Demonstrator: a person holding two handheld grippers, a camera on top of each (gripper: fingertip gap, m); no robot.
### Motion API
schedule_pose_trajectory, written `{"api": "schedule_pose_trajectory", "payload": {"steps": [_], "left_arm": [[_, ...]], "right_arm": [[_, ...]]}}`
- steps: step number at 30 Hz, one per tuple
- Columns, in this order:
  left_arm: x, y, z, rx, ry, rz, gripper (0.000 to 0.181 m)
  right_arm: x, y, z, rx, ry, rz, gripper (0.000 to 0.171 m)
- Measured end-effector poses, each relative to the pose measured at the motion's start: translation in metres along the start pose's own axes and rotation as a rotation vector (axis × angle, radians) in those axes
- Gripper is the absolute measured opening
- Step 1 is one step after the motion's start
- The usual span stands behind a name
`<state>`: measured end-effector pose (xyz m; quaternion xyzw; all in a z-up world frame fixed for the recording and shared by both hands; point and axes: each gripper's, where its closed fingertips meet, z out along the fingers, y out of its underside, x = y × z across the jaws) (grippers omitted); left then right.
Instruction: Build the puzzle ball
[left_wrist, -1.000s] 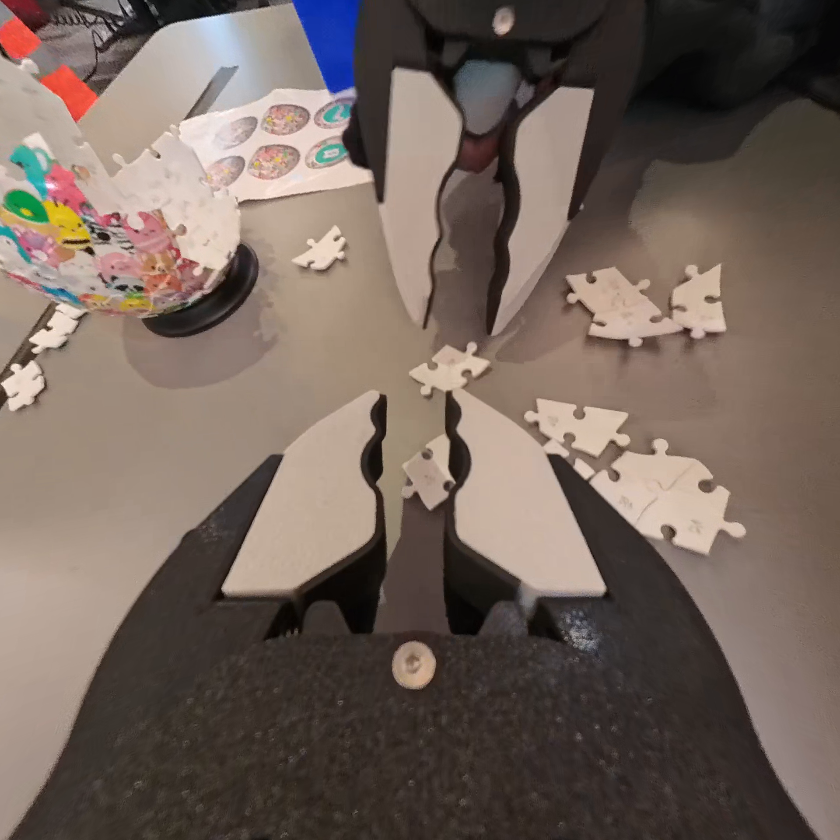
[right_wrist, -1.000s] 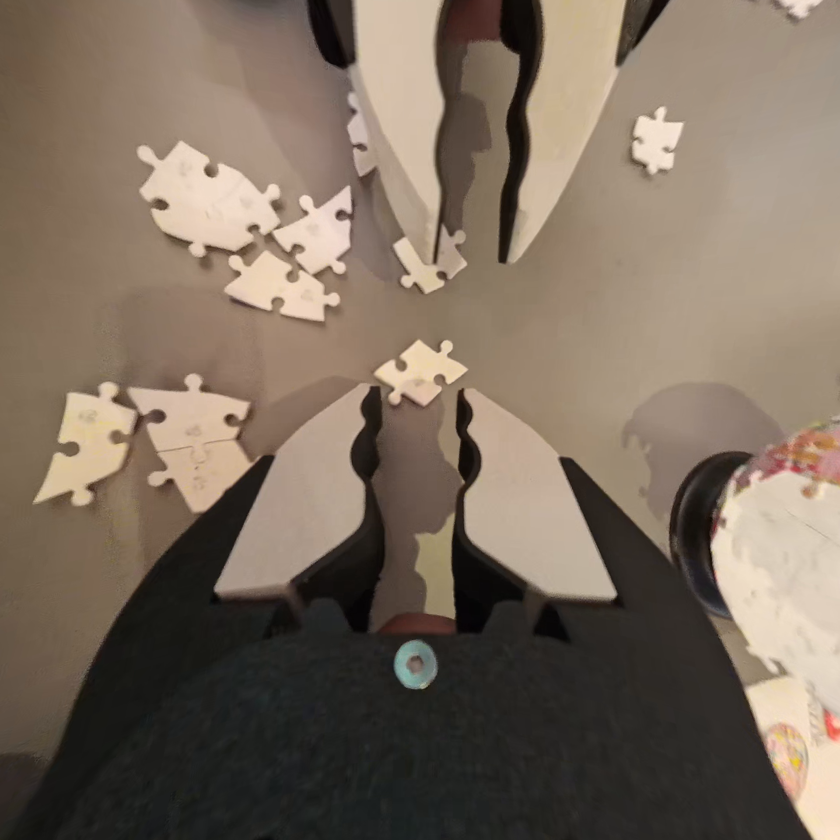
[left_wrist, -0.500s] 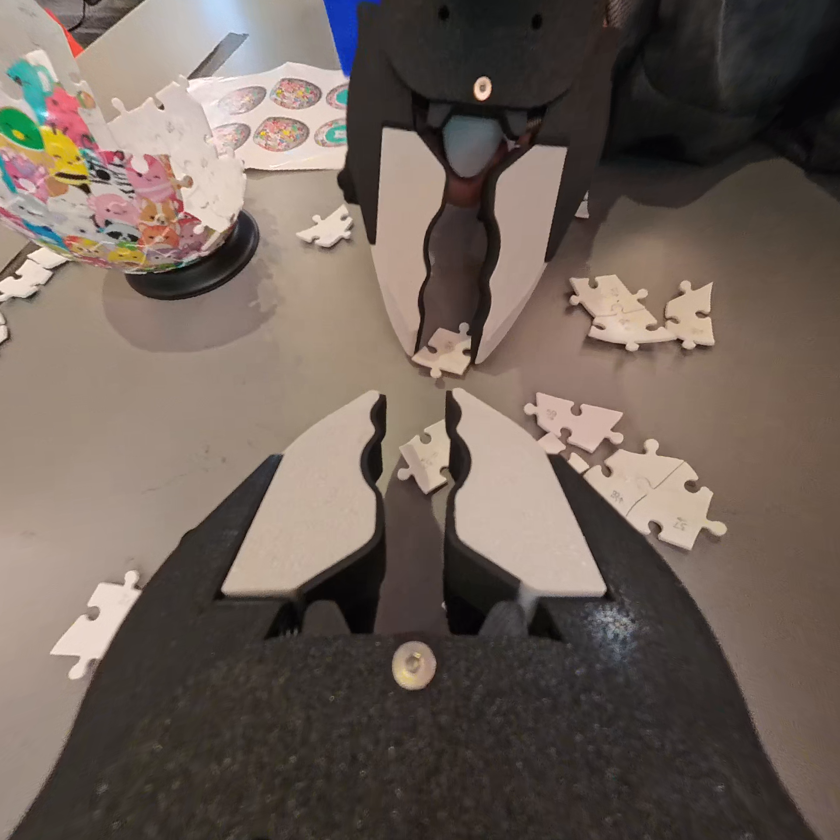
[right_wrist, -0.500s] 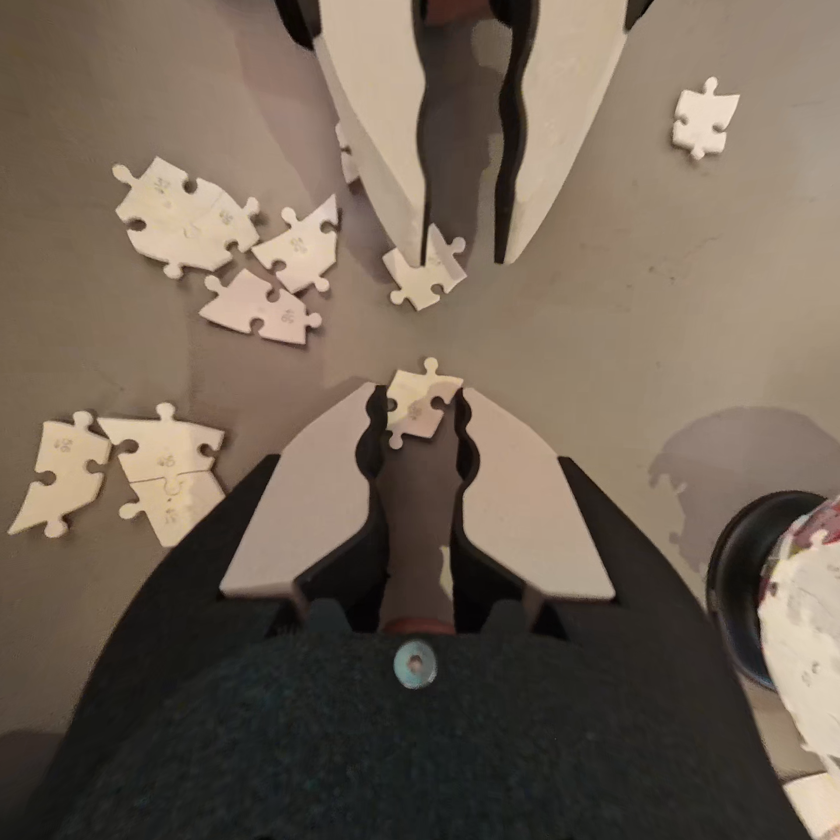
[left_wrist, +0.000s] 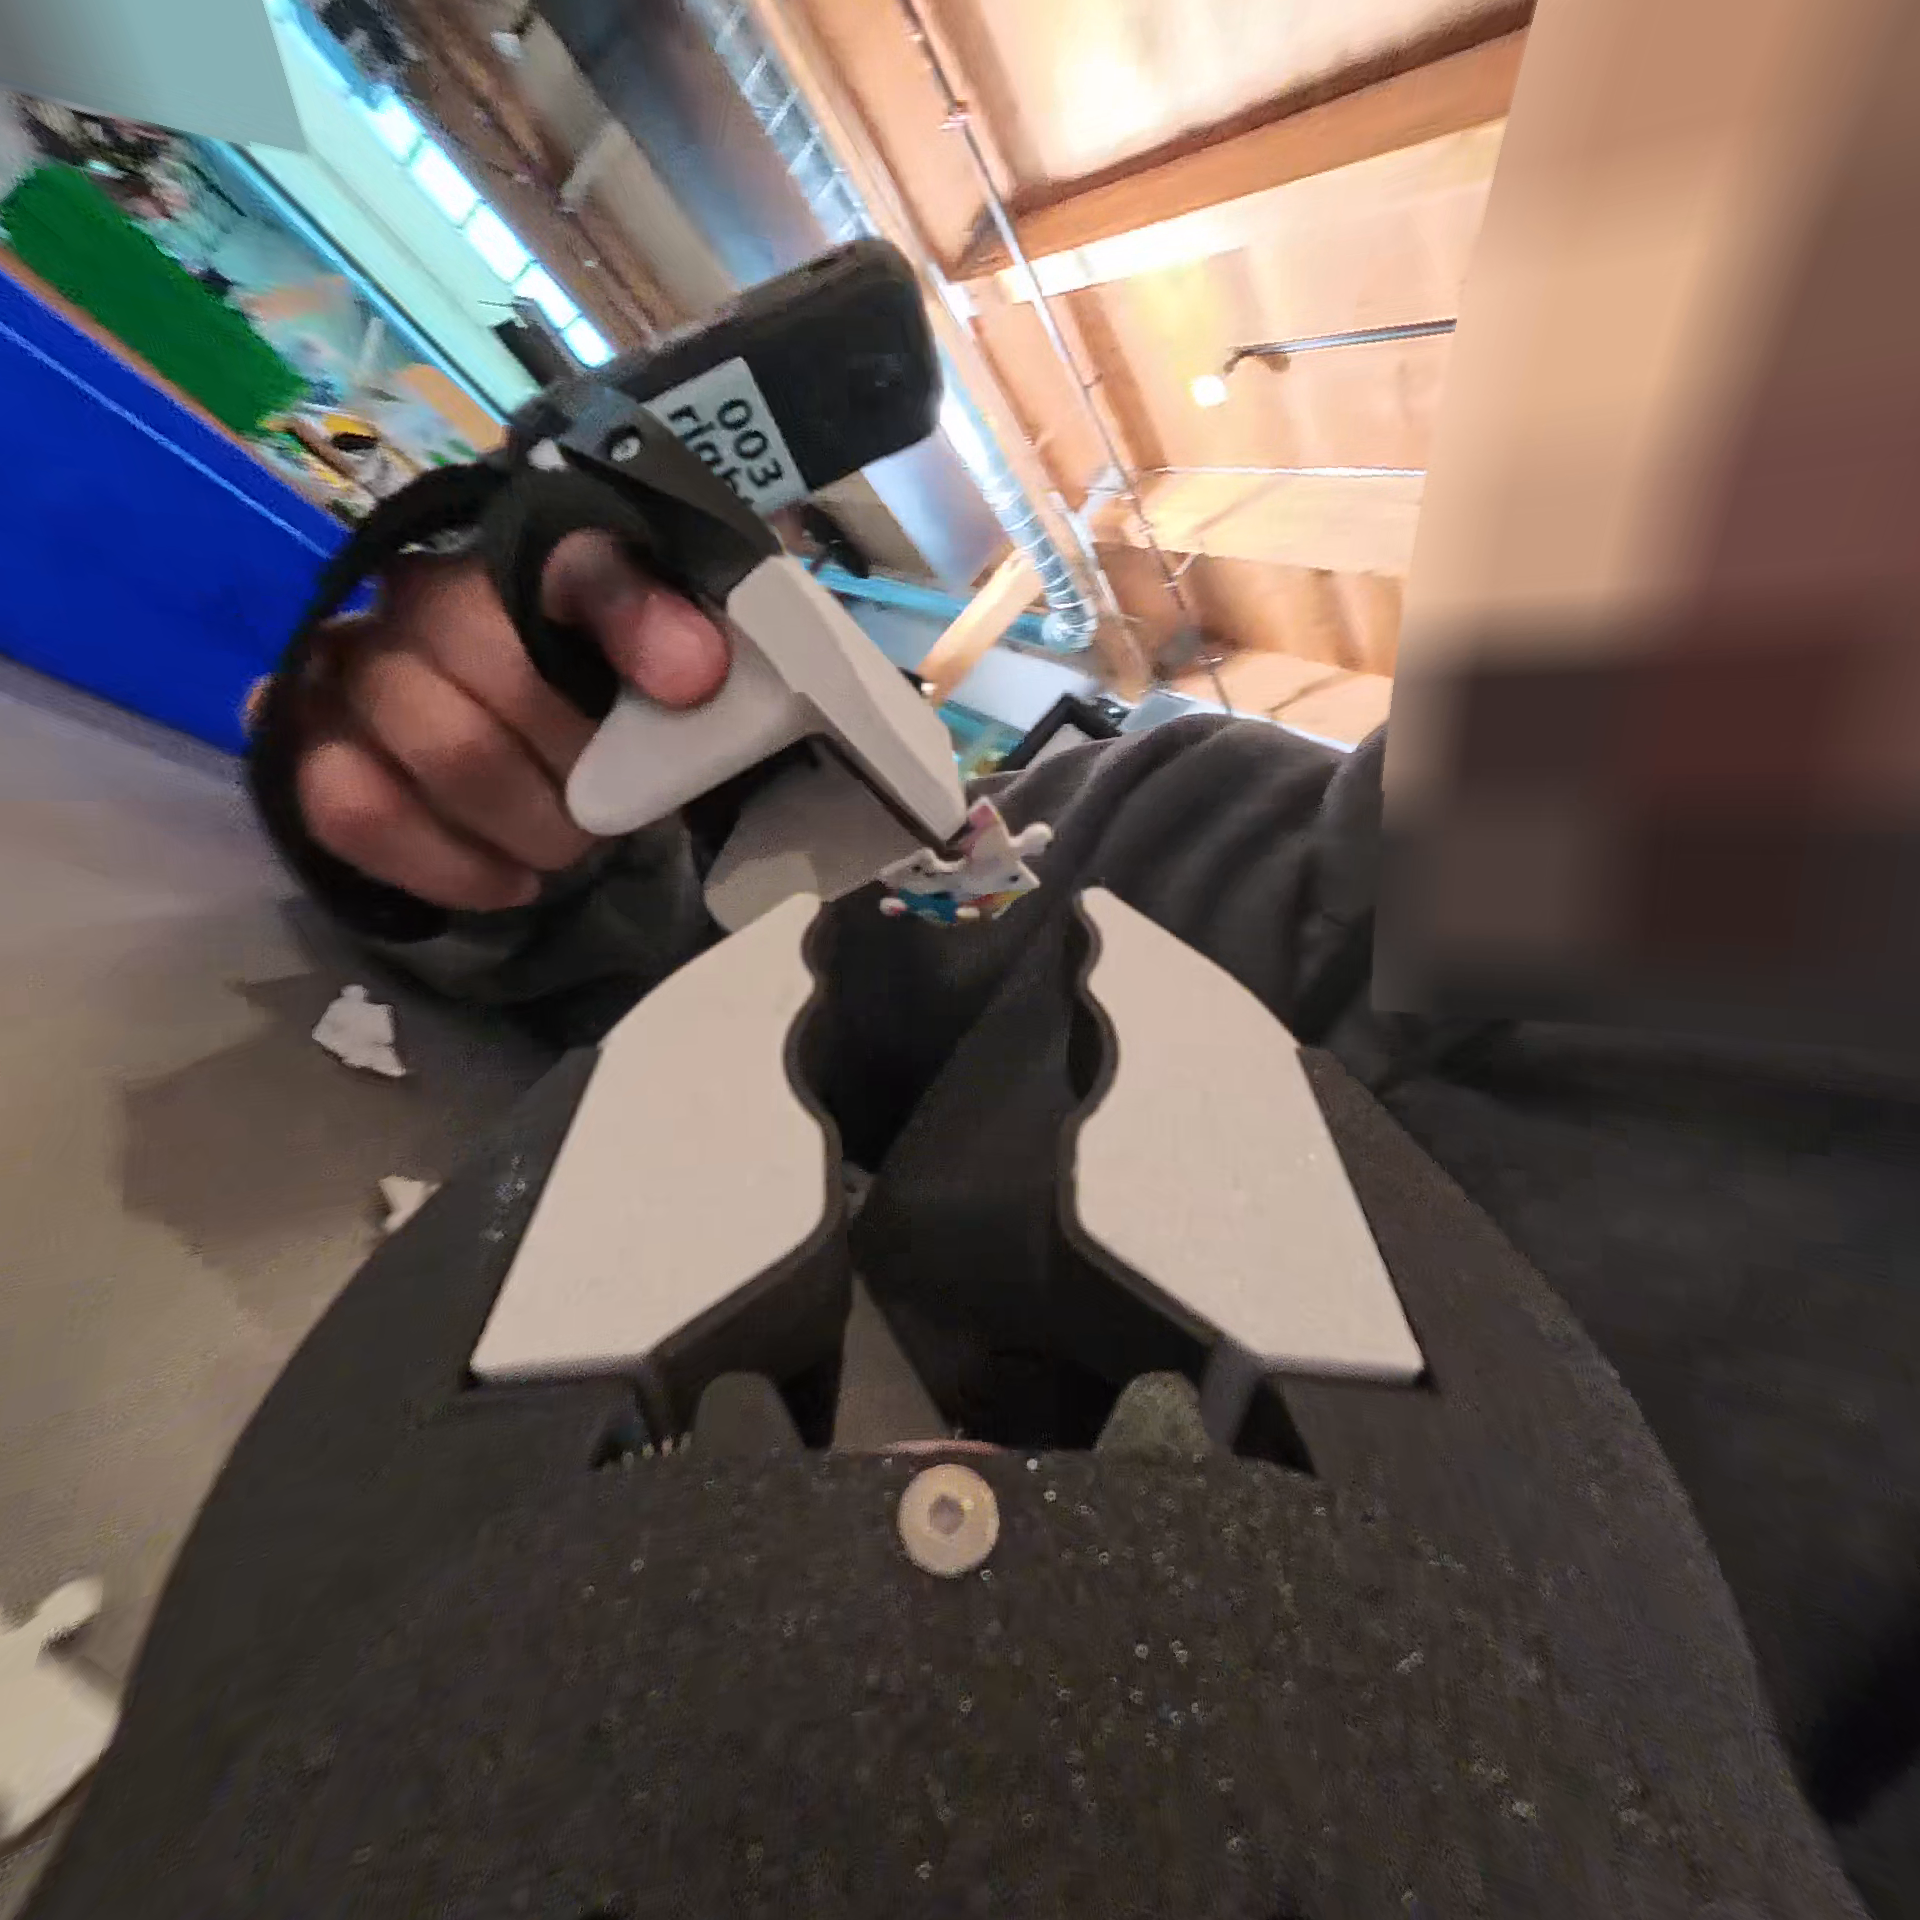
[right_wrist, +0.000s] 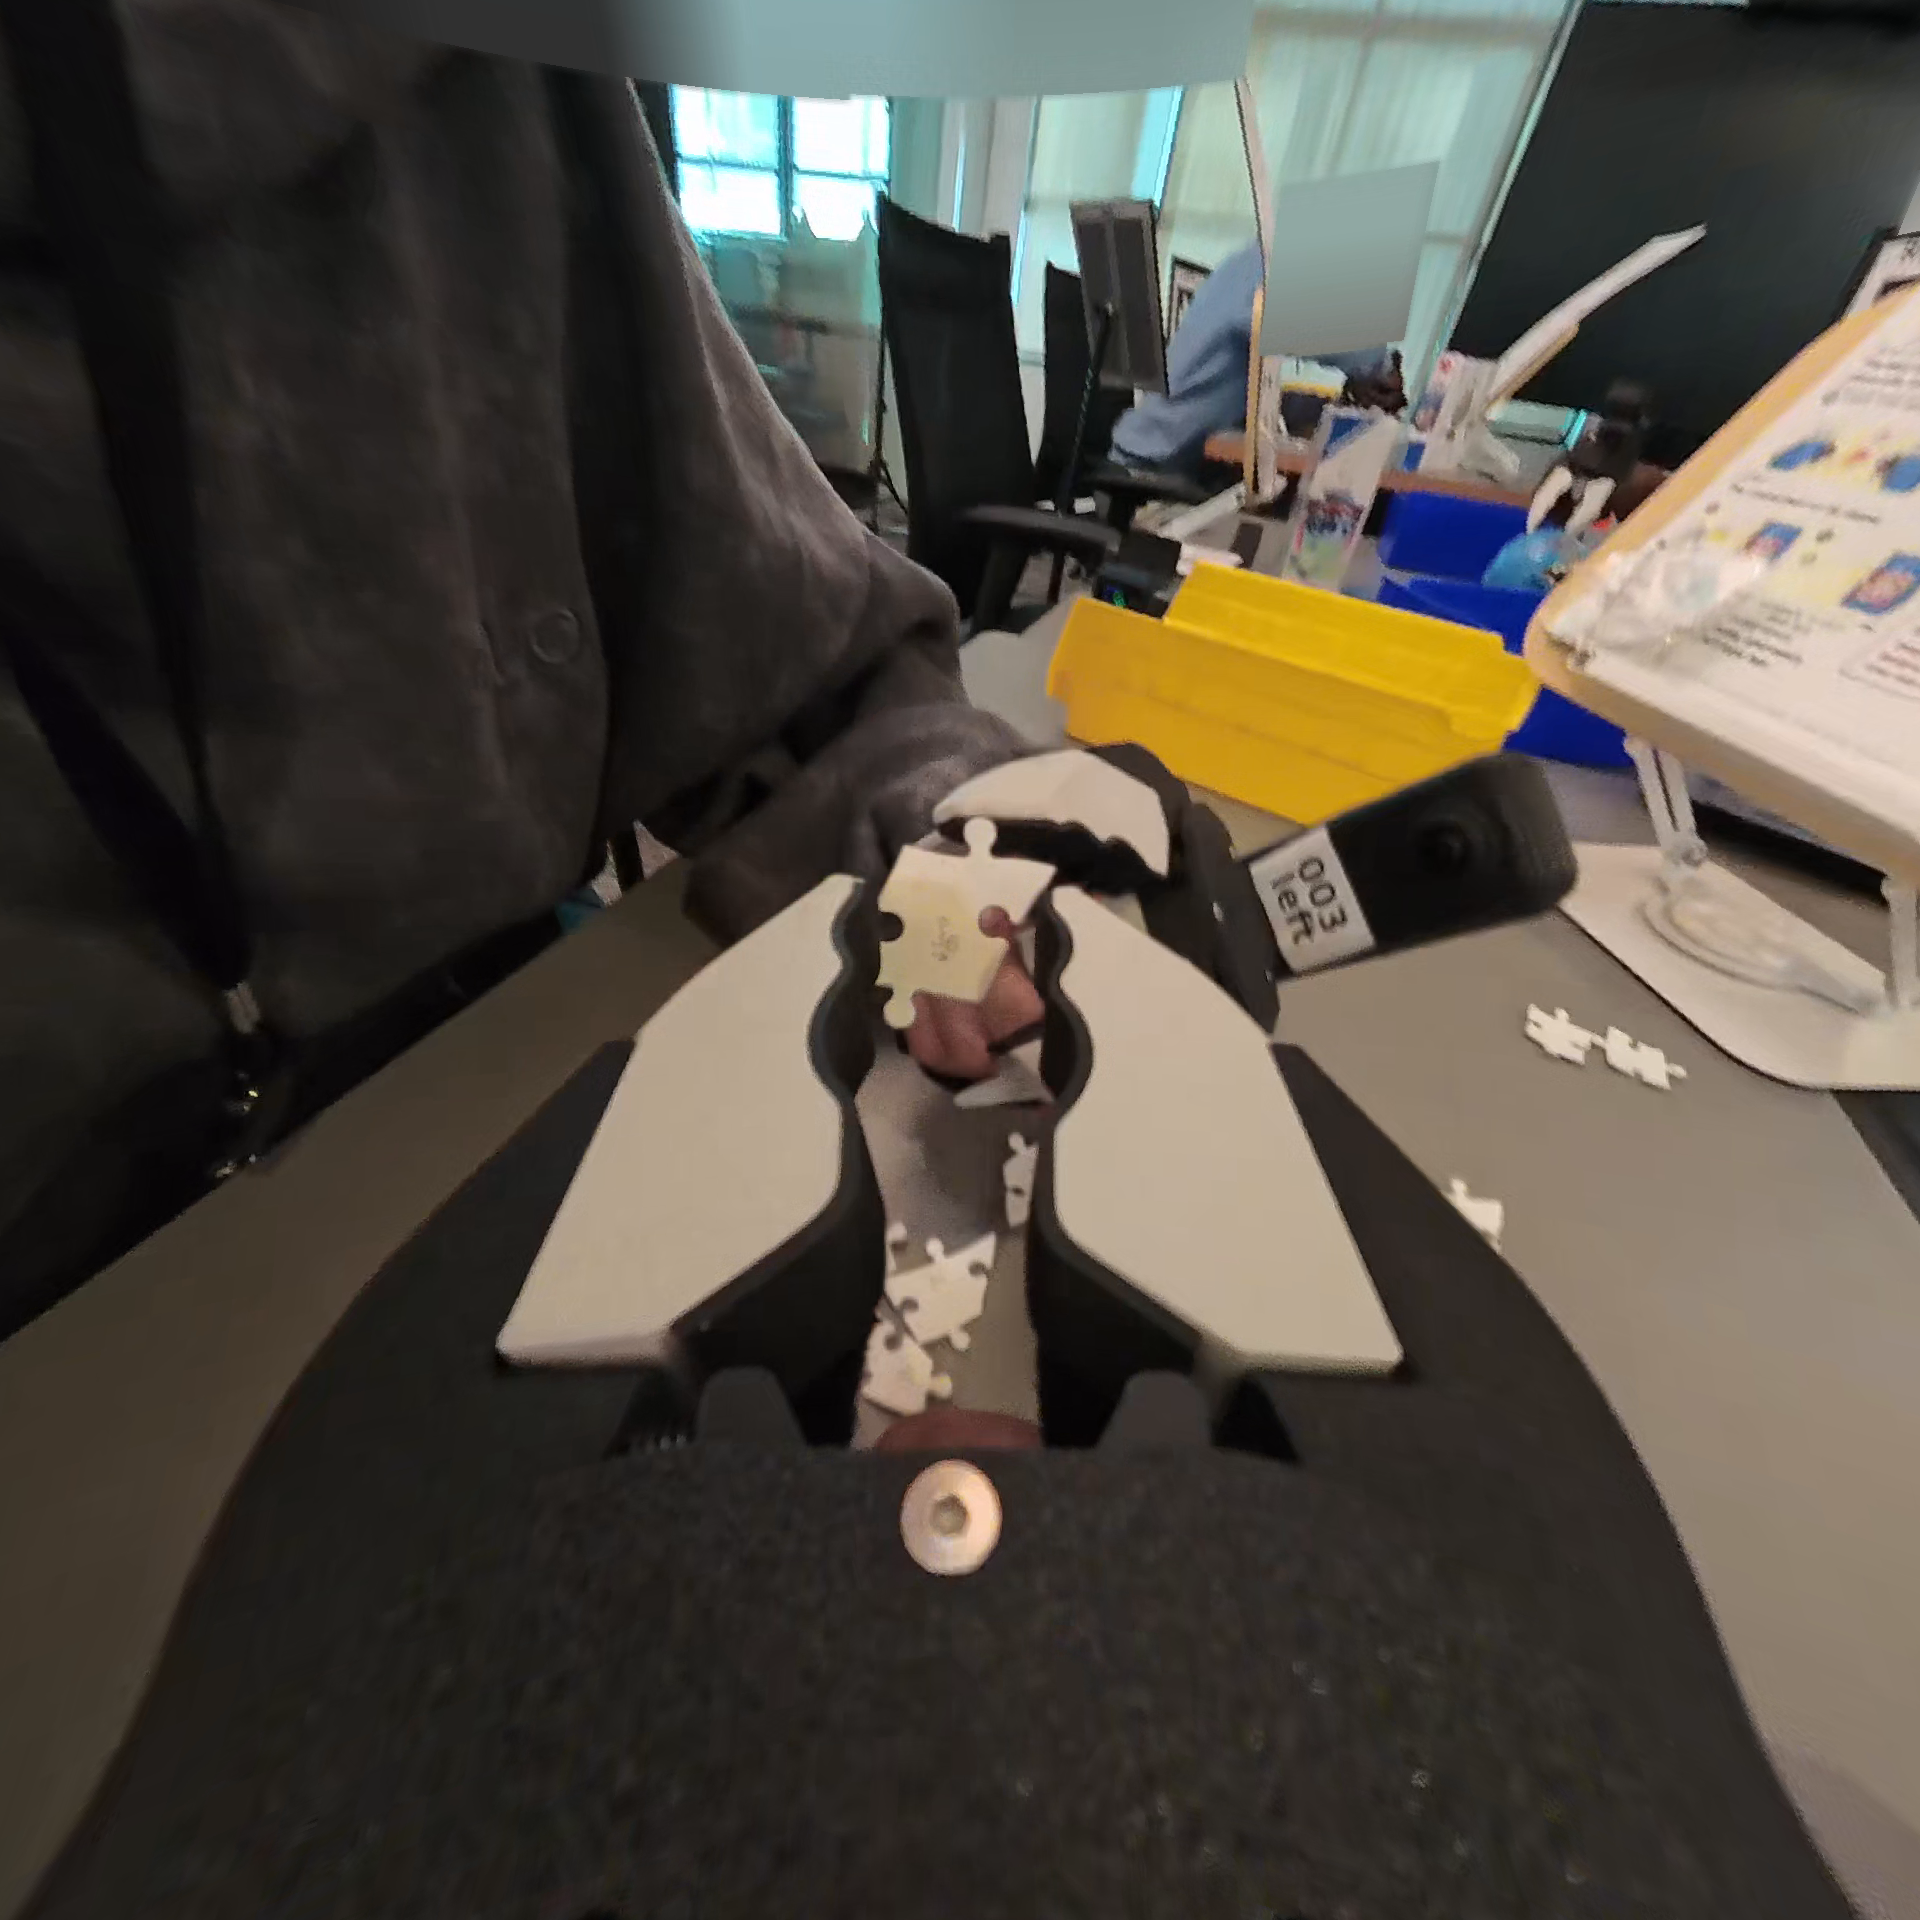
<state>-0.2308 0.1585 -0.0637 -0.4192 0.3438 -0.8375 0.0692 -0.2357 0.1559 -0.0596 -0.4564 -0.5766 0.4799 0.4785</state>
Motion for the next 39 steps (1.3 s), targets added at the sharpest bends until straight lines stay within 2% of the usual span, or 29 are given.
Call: {"api": "schedule_pose_trajectory", "payload": {"steps": [6, 11, 12, 15, 17, 20, 23, 26, 36, 39], "left_arm": [[0.021, 0.005, 0.014, 0.015, 0.179, -0.067, 0.037], [0.024, 0.006, 0.014, 0.033, 0.217, -0.052, 0.004], [0.023, 0.005, 0.012, 0.034, 0.210, -0.044, 0.002], [0.013, 0.005, 0.007, 0.000, 0.106, 0.020, 0.002], [-0.004, 0.007, 0.000, -0.069, -0.058, 0.134, 0.002], [-0.041, 0.005, -0.023, -0.209, -0.454, 0.483, 0.002], [-0.054, -0.001, -0.041, -0.332, -0.687, 0.776, 0.002], [-0.050, -0.002, -0.038, -0.356, -0.725, 0.889, 0.002], [-0.049, 0.006, -0.030, -0.379, -0.693, 0.895, 0.002], [-0.050, 0.009, -0.029, -0.397, -0.697, 0.901, 0.002]], "right_arm": [[-0.007, -0.008, 0.016, 0.082, -0.061, 0.009, 0.028], [-0.004, -0.004, 0.016, 0.113, -0.057, 0.037, 0.026], [-0.002, -0.003, 0.015, 0.105, -0.045, 0.038, 0.026], [0.005, -0.001, 0.005, 0.061, -0.015, 0.038, 0.027], [0.014, -0.001, -0.005, -0.002, 0.028, 0.061, 0.027], [0.027, 0.015, -0.011, -0.194, 0.109, 0.107, 0.025], [0.030, 0.037, -0.010, -0.364, 0.148, 0.104, 0.023], [0.031, 0.042, -0.006, -0.357, 0.145, 0.109, 0.010], [0.029, 0.051, 0.000, -0.378, 0.138, 0.090, 0.010], [0.028, 0.052, 0.000, -0.383, 0.133, 0.086, 0.002]]}}
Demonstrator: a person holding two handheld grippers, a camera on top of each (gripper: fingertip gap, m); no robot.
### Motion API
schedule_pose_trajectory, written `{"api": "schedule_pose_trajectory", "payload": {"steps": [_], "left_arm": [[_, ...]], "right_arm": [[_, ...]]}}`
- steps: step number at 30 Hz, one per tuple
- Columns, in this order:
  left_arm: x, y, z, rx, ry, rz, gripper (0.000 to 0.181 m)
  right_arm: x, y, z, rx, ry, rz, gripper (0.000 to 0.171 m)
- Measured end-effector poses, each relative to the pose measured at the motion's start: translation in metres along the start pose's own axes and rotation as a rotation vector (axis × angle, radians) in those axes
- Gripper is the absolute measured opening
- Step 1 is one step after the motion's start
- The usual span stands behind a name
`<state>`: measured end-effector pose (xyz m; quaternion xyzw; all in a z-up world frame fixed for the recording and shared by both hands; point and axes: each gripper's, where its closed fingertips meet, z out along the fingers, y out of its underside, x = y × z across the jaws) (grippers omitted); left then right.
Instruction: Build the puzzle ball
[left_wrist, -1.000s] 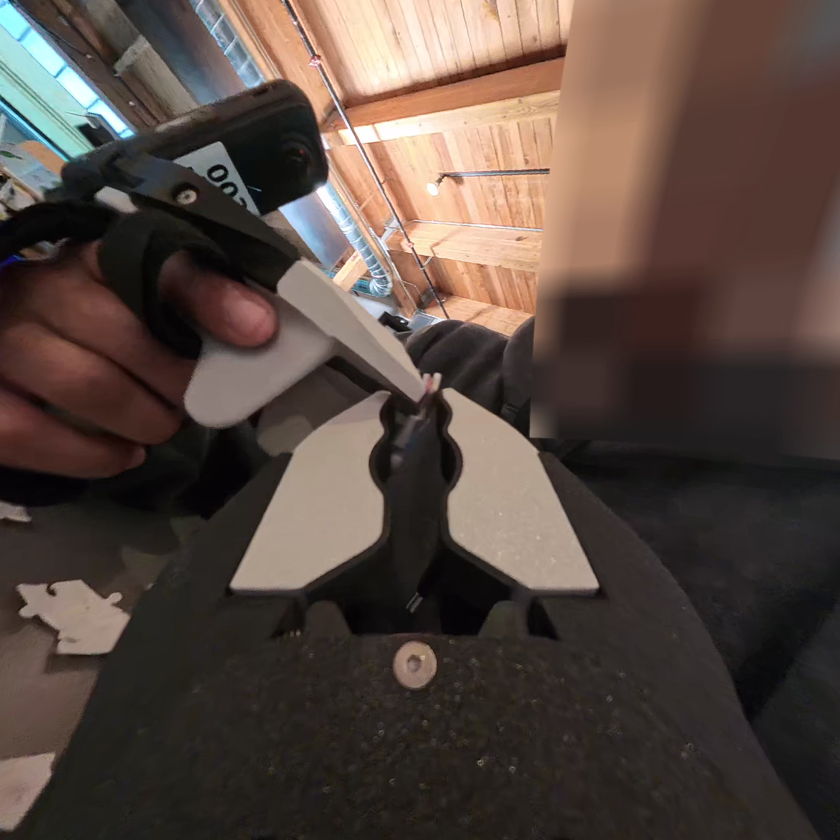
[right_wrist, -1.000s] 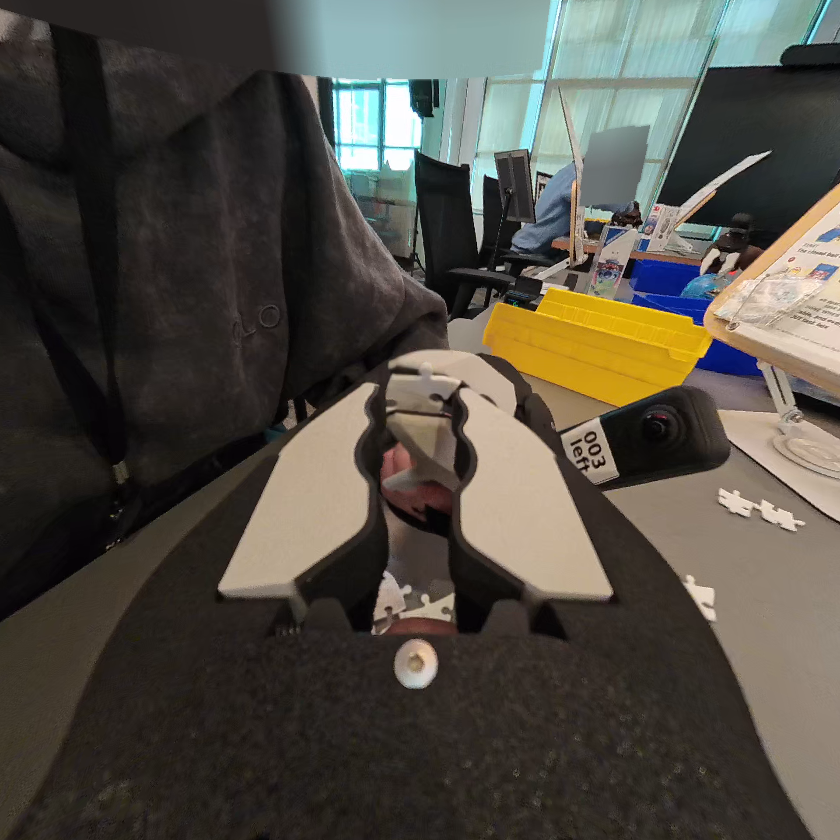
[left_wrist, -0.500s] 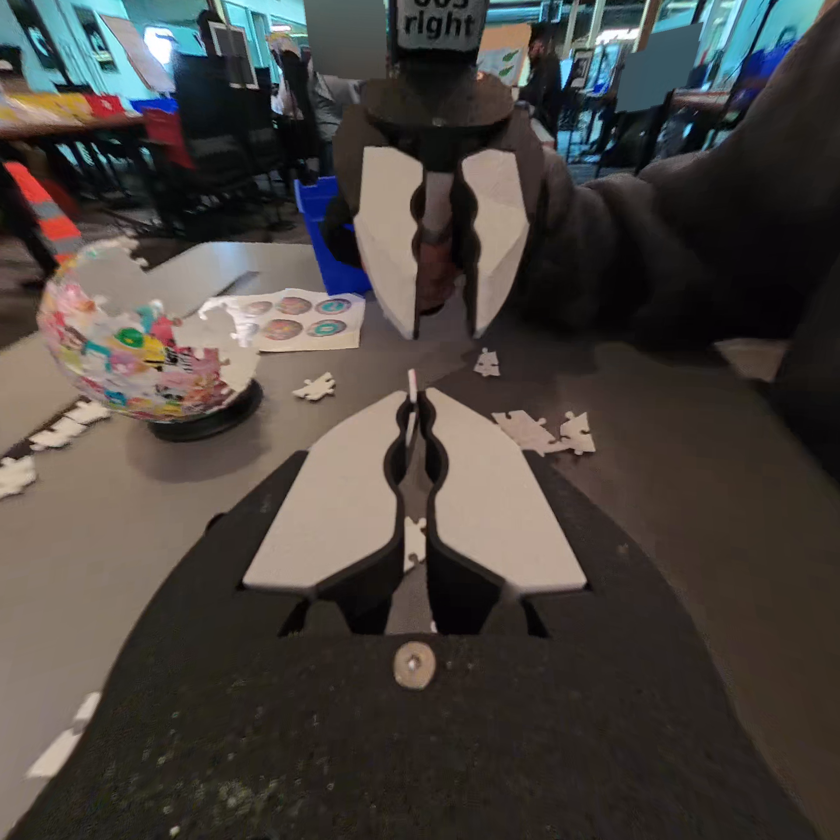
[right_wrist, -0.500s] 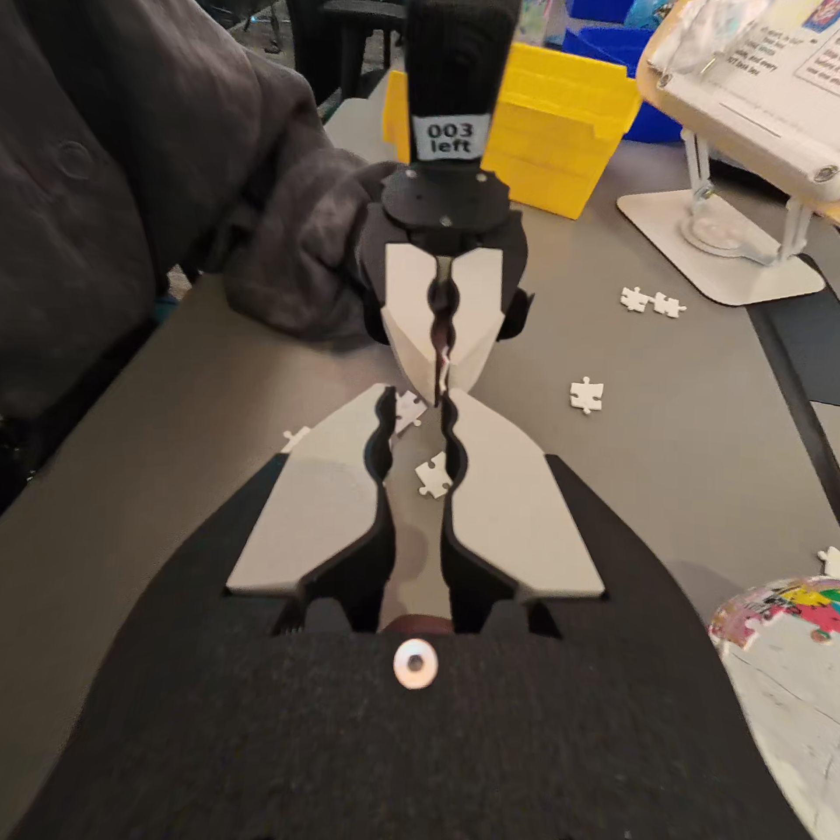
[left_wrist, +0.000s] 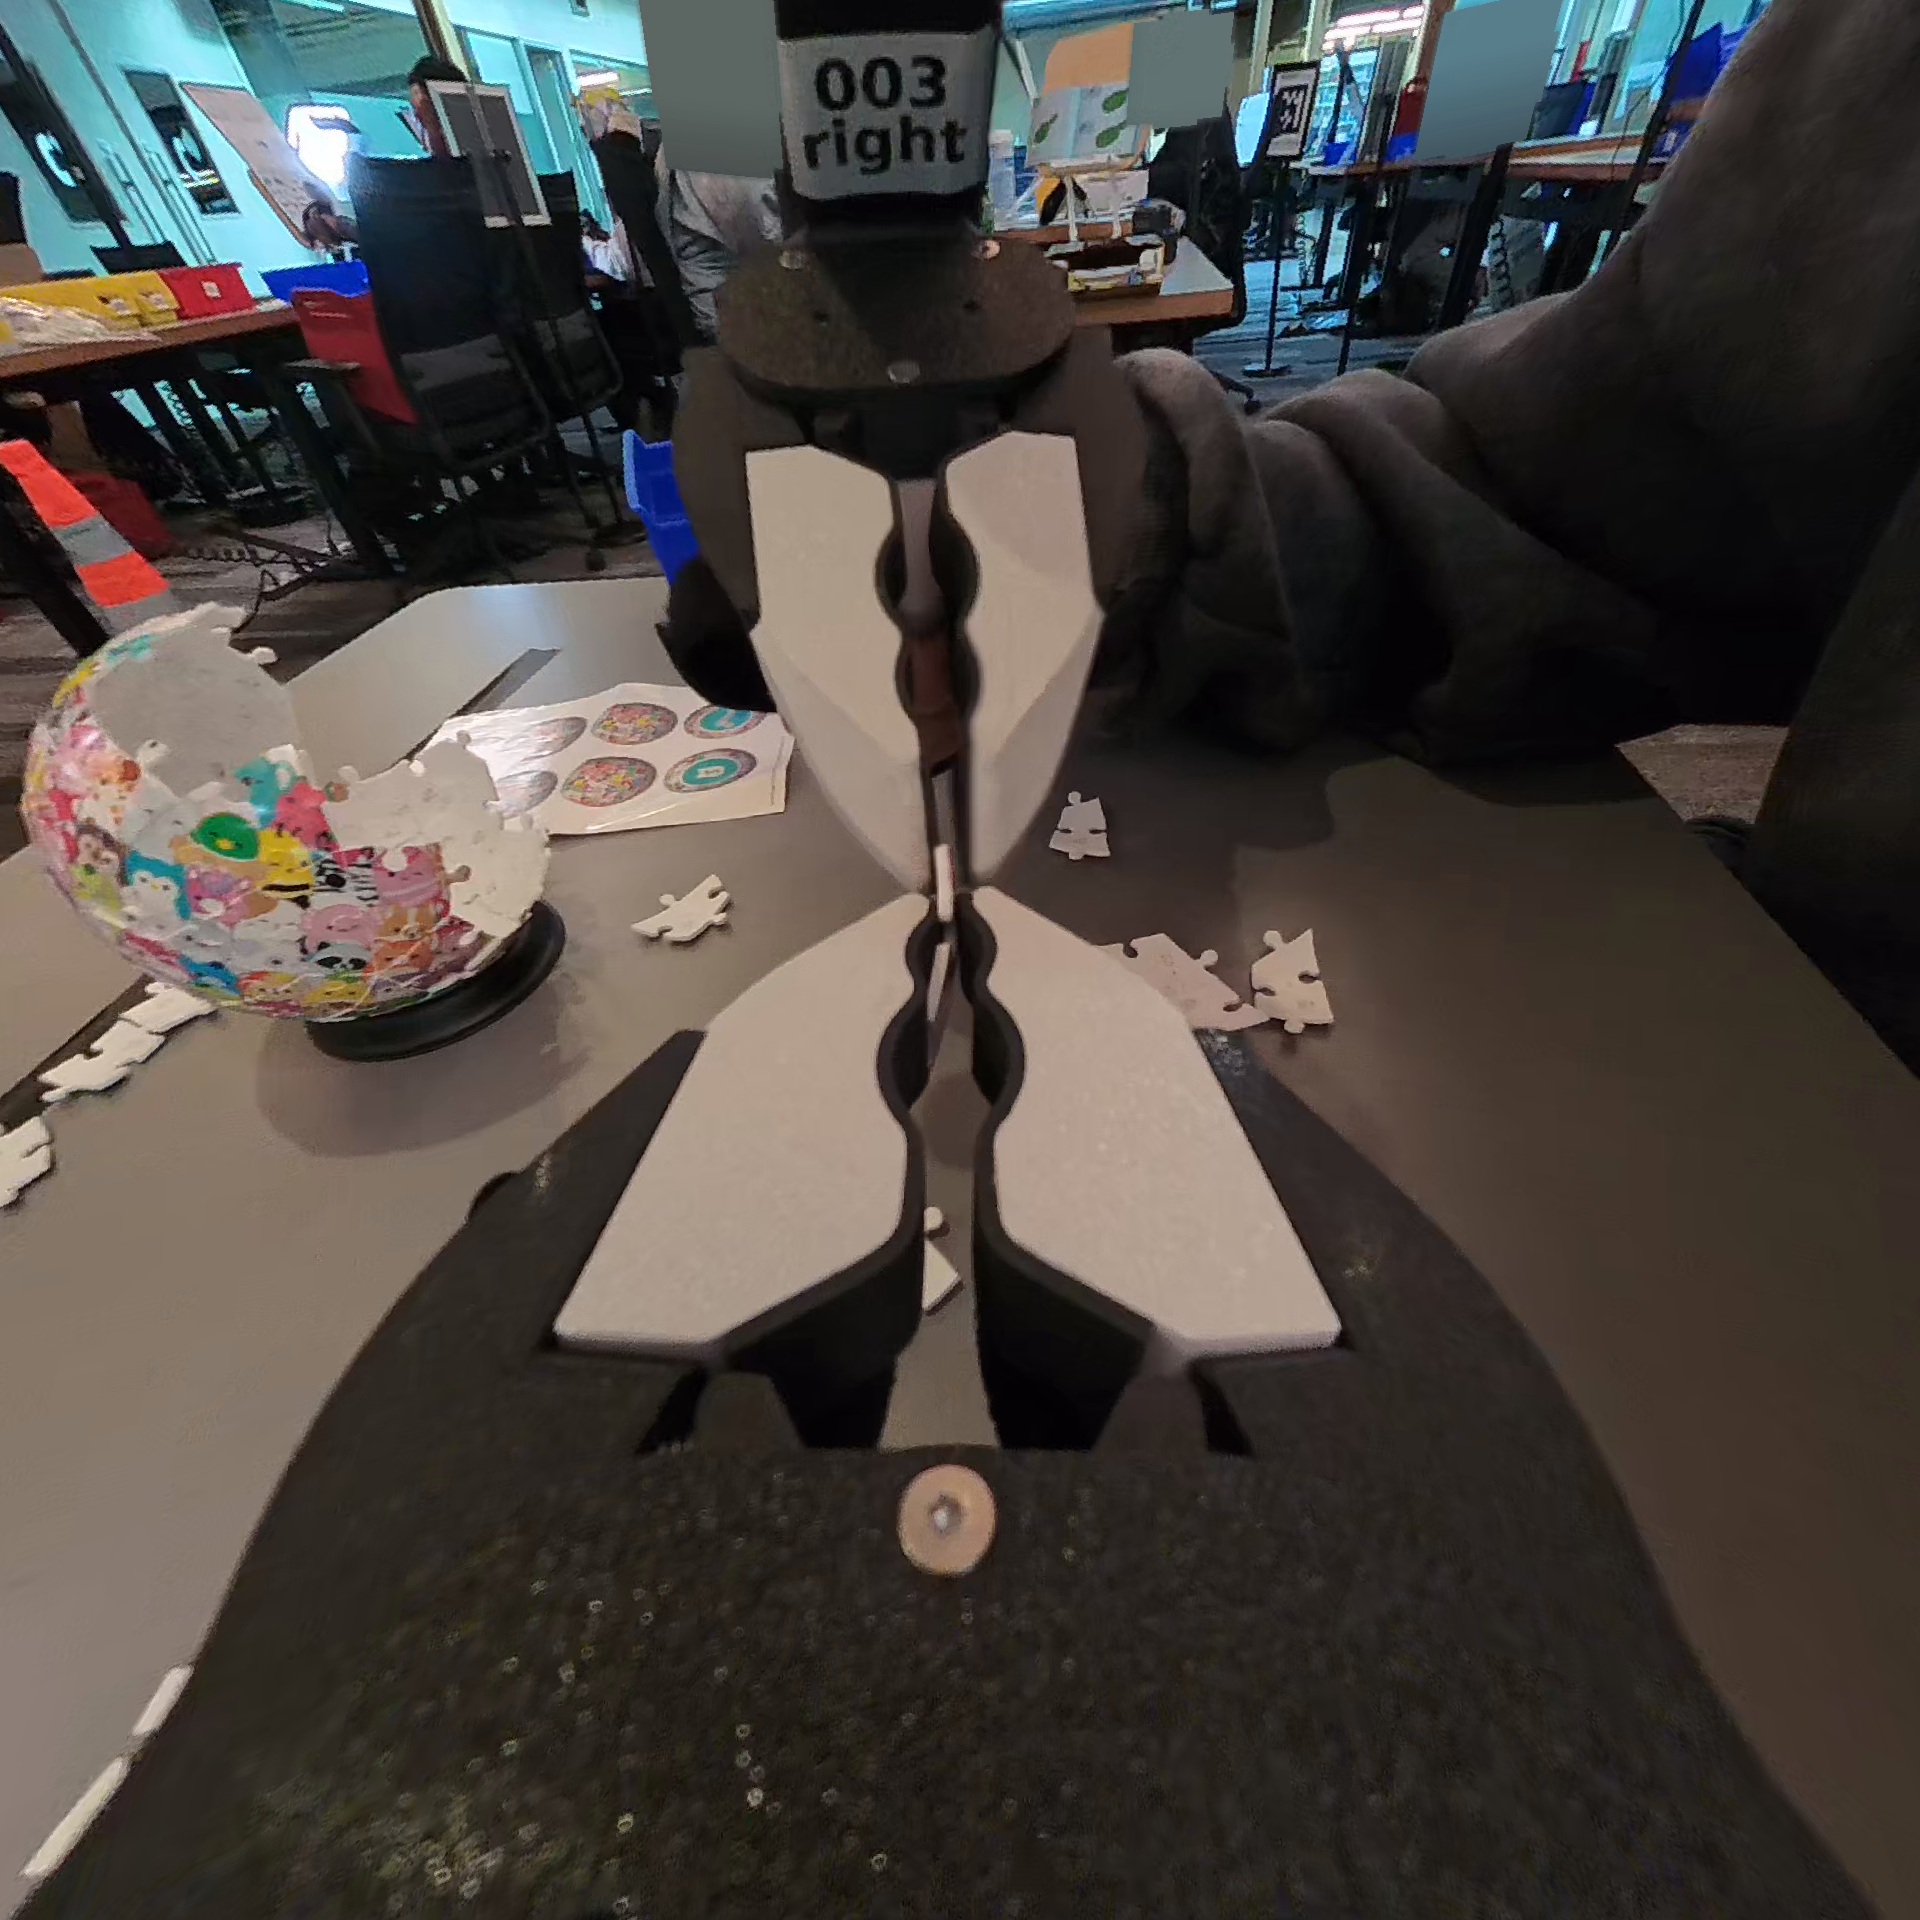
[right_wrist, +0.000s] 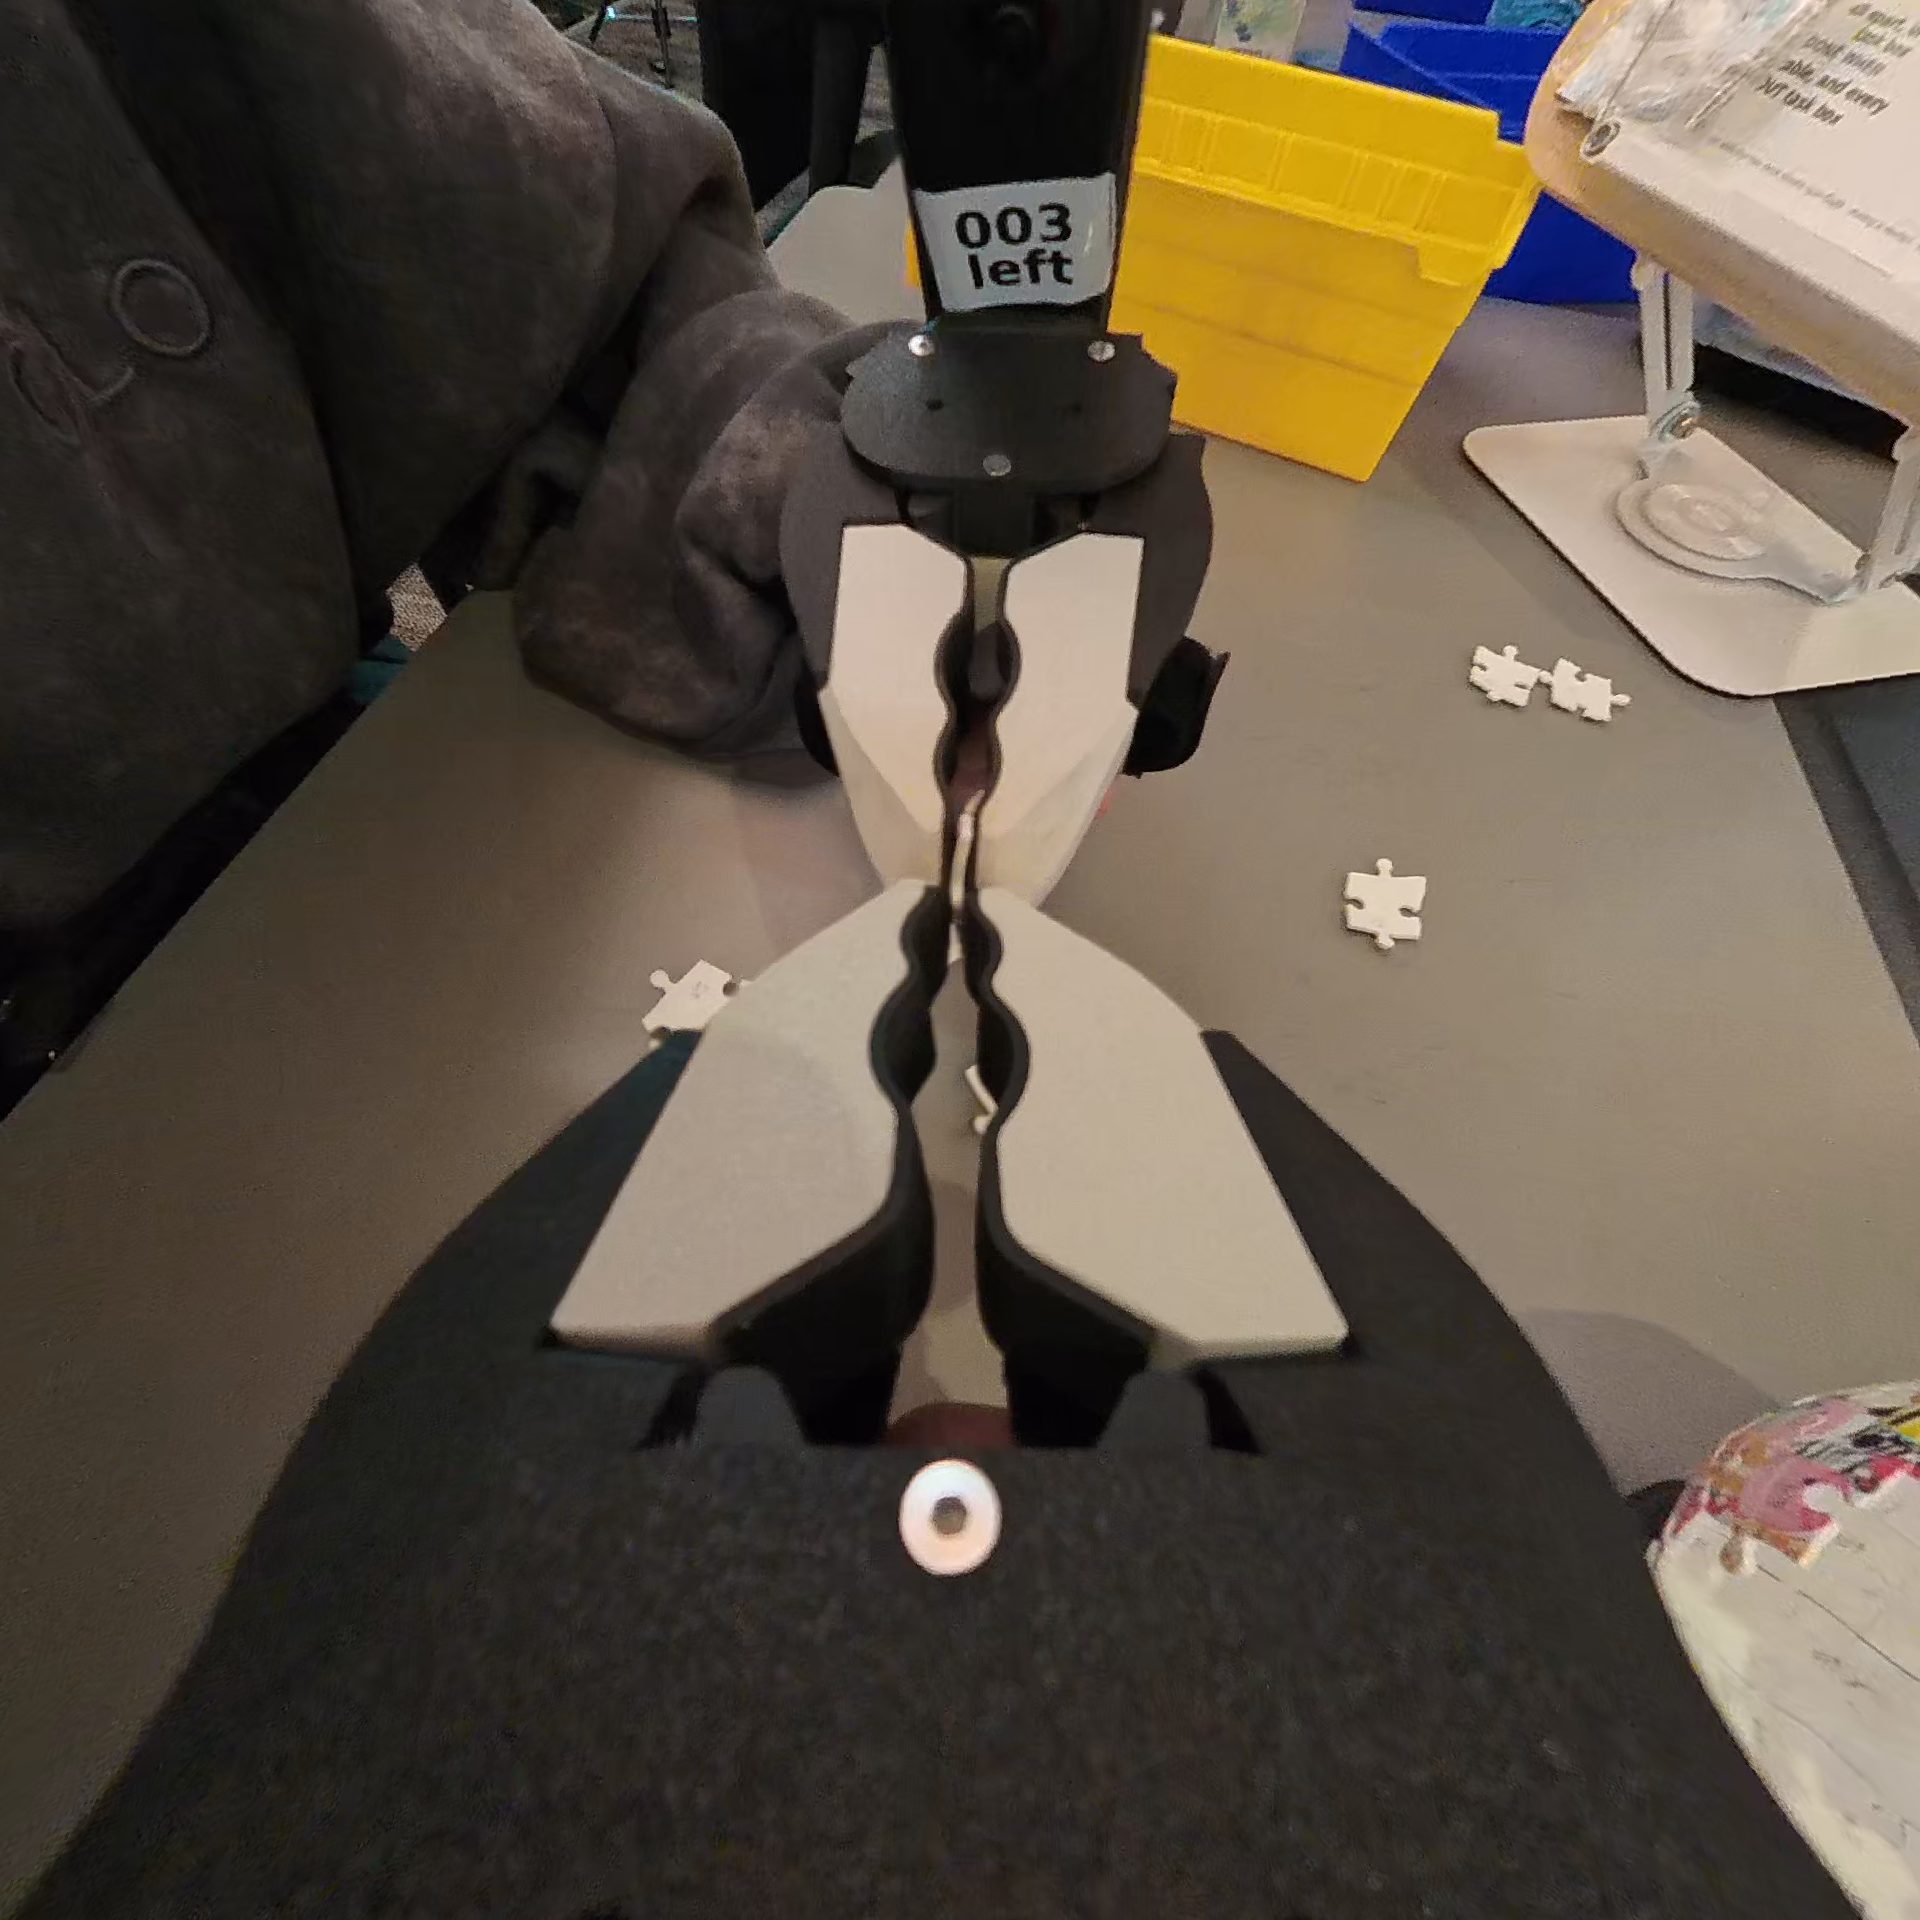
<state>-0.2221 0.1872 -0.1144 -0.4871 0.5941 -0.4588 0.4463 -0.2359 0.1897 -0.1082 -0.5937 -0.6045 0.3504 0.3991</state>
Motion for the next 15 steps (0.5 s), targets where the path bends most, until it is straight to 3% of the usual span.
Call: {"api": "schedule_pose_trajectory", "payload": {"steps": [4, 6, 10, 12, 15], "left_arm": [[-0.004, 0.001, 0.001, -0.005, -0.031, 0.004, 0.005], [-0.008, 0.005, 0.001, -0.023, -0.061, 0.025, 0.018], [-0.028, 0.015, -0.005, -0.057, -0.169, 0.031, 0.026], [-0.039, 0.024, -0.008, -0.080, -0.204, 0.001, 0.026], [-0.044, 0.035, -0.008, -0.113, -0.209, -0.024, 0.025]], "right_arm": [[0.005, 0.002, -0.003, -0.052, 0.059, -0.069, 0.002], [0.007, 0.001, -0.012, -0.101, 0.109, -0.147, 0.002], [0.025, 0.002, -0.059, -0.279, 0.304, -0.392, 0.002], [0.046, 0.019, -0.087, -0.451, 0.434, -0.544, 0.002], [0.068, 0.068, -0.107, -0.678, 0.425, -0.633, 0.002]]}}
